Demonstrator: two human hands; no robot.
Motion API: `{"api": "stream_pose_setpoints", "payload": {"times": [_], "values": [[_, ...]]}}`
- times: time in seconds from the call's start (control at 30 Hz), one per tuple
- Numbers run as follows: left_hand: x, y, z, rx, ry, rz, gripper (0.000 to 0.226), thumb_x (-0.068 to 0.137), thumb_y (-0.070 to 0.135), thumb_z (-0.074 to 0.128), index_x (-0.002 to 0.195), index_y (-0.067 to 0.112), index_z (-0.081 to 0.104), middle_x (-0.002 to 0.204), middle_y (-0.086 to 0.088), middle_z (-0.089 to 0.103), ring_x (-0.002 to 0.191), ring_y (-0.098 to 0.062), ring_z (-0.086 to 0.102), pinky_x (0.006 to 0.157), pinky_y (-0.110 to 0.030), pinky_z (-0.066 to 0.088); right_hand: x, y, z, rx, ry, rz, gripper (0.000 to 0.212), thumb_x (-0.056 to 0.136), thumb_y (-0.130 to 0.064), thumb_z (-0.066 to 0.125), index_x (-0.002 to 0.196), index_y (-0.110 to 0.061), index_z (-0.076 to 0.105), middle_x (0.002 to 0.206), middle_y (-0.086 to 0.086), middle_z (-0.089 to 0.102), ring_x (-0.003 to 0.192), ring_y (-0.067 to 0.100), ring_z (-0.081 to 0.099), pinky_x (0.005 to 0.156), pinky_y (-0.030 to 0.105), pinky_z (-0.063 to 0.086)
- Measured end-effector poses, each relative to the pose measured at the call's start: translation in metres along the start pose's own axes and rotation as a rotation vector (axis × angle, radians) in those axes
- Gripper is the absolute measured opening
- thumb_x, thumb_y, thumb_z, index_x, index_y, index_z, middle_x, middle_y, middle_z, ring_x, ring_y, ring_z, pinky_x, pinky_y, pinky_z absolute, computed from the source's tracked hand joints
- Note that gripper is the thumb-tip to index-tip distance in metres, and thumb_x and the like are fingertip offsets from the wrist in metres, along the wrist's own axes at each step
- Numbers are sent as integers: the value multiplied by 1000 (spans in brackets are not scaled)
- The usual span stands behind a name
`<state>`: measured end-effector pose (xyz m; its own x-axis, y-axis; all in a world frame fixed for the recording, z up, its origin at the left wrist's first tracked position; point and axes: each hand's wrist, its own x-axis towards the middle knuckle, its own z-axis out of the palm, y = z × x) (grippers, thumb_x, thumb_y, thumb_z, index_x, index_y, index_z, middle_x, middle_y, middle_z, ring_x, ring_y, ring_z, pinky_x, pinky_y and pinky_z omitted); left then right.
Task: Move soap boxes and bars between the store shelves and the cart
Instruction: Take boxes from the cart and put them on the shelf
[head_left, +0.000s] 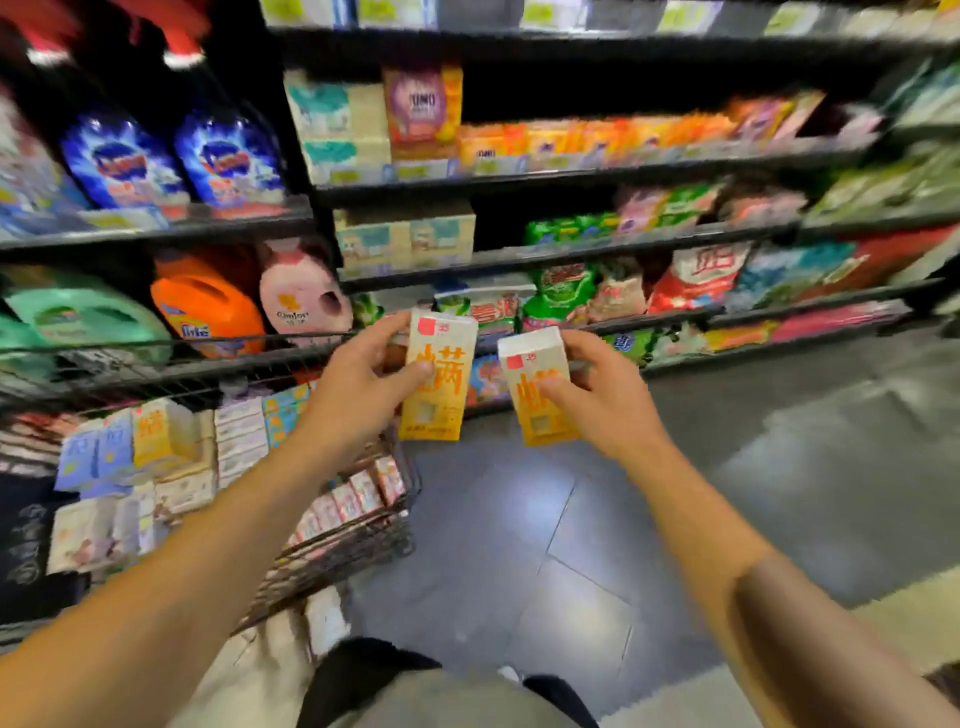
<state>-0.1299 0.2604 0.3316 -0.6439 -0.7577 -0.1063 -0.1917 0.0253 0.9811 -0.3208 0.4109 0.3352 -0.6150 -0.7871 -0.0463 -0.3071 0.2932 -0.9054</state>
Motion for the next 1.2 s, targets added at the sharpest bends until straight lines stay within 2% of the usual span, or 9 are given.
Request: {"api": "stream_pose_setpoints", "payload": {"times": [0.1, 0.23, 0.33, 0.43, 0.57, 0.73, 0.93, 1.0, 1.2], "values": [[10, 46, 34, 75, 6, 116, 49, 75, 24, 70, 122, 35, 59, 109, 1, 72, 105, -21, 67, 95, -48, 52, 1, -11, -55, 8, 66, -103, 43, 85, -4, 71, 121, -27, 61, 107, -13, 68, 95, 6, 67, 78, 19, 54], [33, 98, 74, 160, 5, 256, 47, 87, 6, 70, 120, 36, 55, 107, 9, 69, 96, -4, 65, 95, -45, 52, 18, -27, -117, 3, 142, -201, 45, 87, -8, 71, 123, -32, 60, 109, -16, 67, 90, 1, 67, 74, 17, 55], [54, 133, 95, 223, -9, 353, 48, 89, 6, 67, 120, 40, 54, 113, 9, 67, 106, -9, 62, 98, -43, 50, 39, -41, -156, -11, 180, -284, 46, 88, -11, 72, 125, -35, 60, 112, -18, 67, 97, 0, 66, 77, 21, 57], [80, 165, 111, 264, -2, 427, 48, 92, 14, 66, 132, 37, 52, 124, 11, 63, 120, -8, 55, 100, -40, 48, 64, -57, -189, -8, 236, -360, 45, 88, -10, 72, 123, -35, 60, 107, -25, 63, 97, -11, 61, 72, 12, 54], [124, 211, 130, 262, 27, 518, 47, 93, 12, 63, 125, 44, 50, 114, 15, 63, 108, -2, 58, 84, -30, 52, 115, -74, -230, -1, 286, -428, 45, 90, -18, 71, 131, -34, 60, 114, -18, 67, 103, -2, 64, 73, 19, 58], [187, 262, 147, 296, 111, 611, 49, 91, 12, 67, 127, 42, 52, 109, 17, 65, 103, 5, 59, 85, -24, 49, 184, -97, -276, 0, 341, -498, 45, 90, -19, 71, 131, -33, 60, 113, -19, 68, 99, -4, 65, 72, 21, 59], [251, 317, 171, 303, 156, 694, 46, 92, 14, 66, 129, 38, 53, 107, 13, 66, 97, 6, 61, 71, -9, 47, 262, -122, -321, -9, 334, -573, 41, 92, -18, 70, 129, -32, 60, 109, -22, 65, 98, -4, 63, 67, 15, 56], [271, 334, 178, 293, 166, 710, 45, 92, 12, 66, 129, 34, 54, 106, 12, 67, 94, 11, 60, 67, -3, 45, 285, -128, -333, 23, 339, -588, 41, 92, -18, 69, 129, -32, 60, 111, -21, 65, 98, -3, 63, 69, 18, 58], [324, 373, 206, 288, 211, 747, 44, 91, 13, 68, 128, 33, 53, 109, 7, 67, 101, 1, 62, 69, -3, 47, 348, -134, -369, 84, 334, -610, 40, 93, -16, 68, 129, -31, 60, 114, -17, 65, 100, 0, 64, 72, 23, 59]]}}
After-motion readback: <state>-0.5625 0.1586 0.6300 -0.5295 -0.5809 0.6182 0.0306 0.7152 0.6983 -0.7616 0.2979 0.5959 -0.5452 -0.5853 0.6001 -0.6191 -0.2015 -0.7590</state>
